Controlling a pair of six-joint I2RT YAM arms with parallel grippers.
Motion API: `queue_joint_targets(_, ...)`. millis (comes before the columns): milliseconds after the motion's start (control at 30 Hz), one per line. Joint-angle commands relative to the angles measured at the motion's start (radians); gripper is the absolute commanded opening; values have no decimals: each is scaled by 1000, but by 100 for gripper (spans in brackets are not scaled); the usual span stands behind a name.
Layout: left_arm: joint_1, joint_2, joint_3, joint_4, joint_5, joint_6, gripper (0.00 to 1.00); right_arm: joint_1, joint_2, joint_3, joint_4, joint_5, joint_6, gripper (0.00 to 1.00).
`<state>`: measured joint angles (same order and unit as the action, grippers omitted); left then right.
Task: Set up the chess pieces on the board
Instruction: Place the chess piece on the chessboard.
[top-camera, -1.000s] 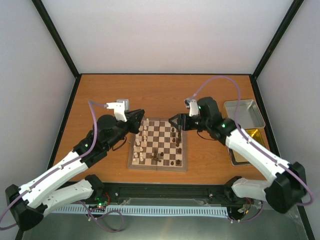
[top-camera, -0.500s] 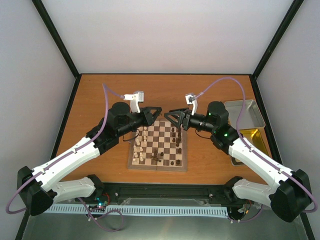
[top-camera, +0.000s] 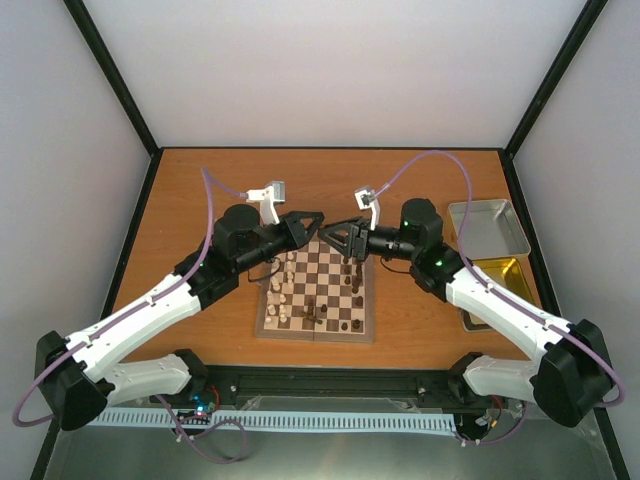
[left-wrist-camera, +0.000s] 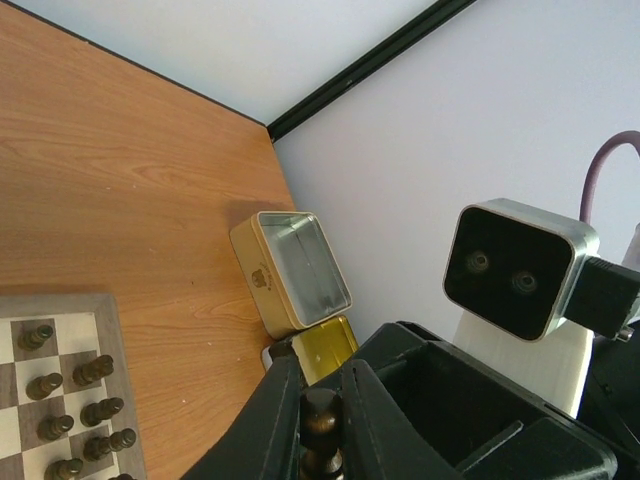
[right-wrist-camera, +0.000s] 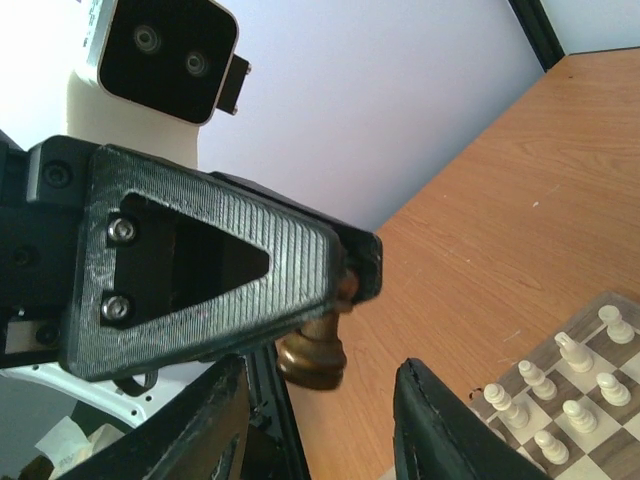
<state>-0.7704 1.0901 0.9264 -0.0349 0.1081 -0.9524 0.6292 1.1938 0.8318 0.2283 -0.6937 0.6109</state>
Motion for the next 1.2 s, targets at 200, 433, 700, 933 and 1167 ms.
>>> queue_joint_targets(200, 3, 12, -7, 53, 39, -38, 1, 13, 27, 68, 2, 14, -32, 21)
queue_joint_targets(433, 3, -2, -33, 64, 77, -54, 2, 15, 20, 69, -14, 67, -105, 4)
queue_joint_targets(700, 3, -43, -11, 24, 57, -24, 38, 14, 0, 87, -133, 83, -284, 3)
queue_joint_targets(933, 70, -61, 83, -120, 169, 66, 73, 13, -30, 110, -273, 47, -441, 3)
queue_joint_targets(1167, 199, 6, 178, -338, 506, 198, 71, 14, -58, 142, -420, -8, -604, 4)
